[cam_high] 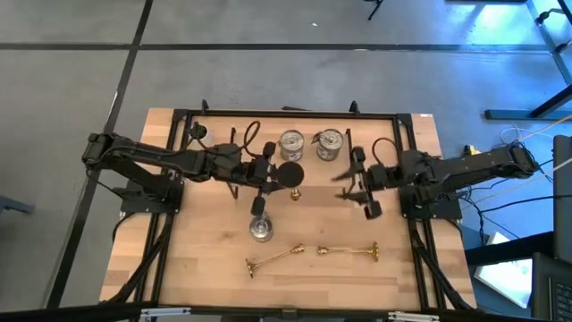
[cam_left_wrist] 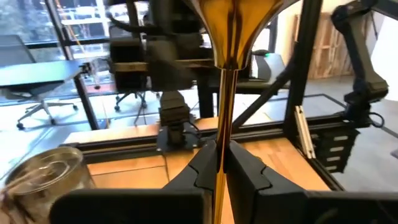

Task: Pick & Place candle stick holders
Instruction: Put the left gold candle holder on the shelf

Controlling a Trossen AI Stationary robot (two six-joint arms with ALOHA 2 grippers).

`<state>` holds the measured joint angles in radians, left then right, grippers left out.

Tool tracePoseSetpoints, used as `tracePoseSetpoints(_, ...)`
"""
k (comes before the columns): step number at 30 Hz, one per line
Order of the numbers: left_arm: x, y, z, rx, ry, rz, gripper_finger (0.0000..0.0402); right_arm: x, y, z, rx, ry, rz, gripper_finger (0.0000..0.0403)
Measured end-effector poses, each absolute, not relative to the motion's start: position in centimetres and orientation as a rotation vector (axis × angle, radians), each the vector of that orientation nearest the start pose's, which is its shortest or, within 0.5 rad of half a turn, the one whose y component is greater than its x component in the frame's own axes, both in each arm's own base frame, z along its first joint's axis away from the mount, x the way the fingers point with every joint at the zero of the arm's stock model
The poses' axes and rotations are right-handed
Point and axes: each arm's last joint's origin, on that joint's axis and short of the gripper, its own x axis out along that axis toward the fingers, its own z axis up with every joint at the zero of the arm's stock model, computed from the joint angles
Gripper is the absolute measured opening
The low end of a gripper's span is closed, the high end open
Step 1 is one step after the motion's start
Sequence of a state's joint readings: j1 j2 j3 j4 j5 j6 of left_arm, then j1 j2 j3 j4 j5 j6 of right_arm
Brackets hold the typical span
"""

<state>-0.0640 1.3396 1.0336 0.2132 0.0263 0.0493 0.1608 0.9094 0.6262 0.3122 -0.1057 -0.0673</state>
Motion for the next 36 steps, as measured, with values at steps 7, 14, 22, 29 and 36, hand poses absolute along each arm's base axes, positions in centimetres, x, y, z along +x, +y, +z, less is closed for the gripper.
tracePoseSetpoints(7, 31.7, -0.6, 32.3, -0.001, 0.132, -0.177, 0.0012, 21.3, 3.7, 29.4, -0.067, 0.013, 0.259, 0.0193)
tracePoseSetpoints(14, 33.4, 0.2, 31.6, 0.023, 0.175, -0.182, 0.0012, 22.8, 3.7, 29.6, -0.015, 0.075, 0.190, 0.0193)
tracePoseSetpoints(22, 33.7, 0.2, 31.9, 0.043, 0.180, -0.192, 0.0012, 24.8, 4.1, 28.7, 0.004, 0.126, 0.192, 0.0193)
tracePoseSetpoints(29, 33.8, 0.1, 32.2, 0.047, 0.157, -0.194, 0.0012, 26.0, 4.3, 27.8, -0.015, 0.123, 0.194, 0.0193)
tracePoseSetpoints(36, 33.7, 0.0, 32.2, 0.045, 0.157, -0.222, 0.0012, 26.2, 4.3, 28.2, -0.020, 0.071, 0.188, 0.0193)
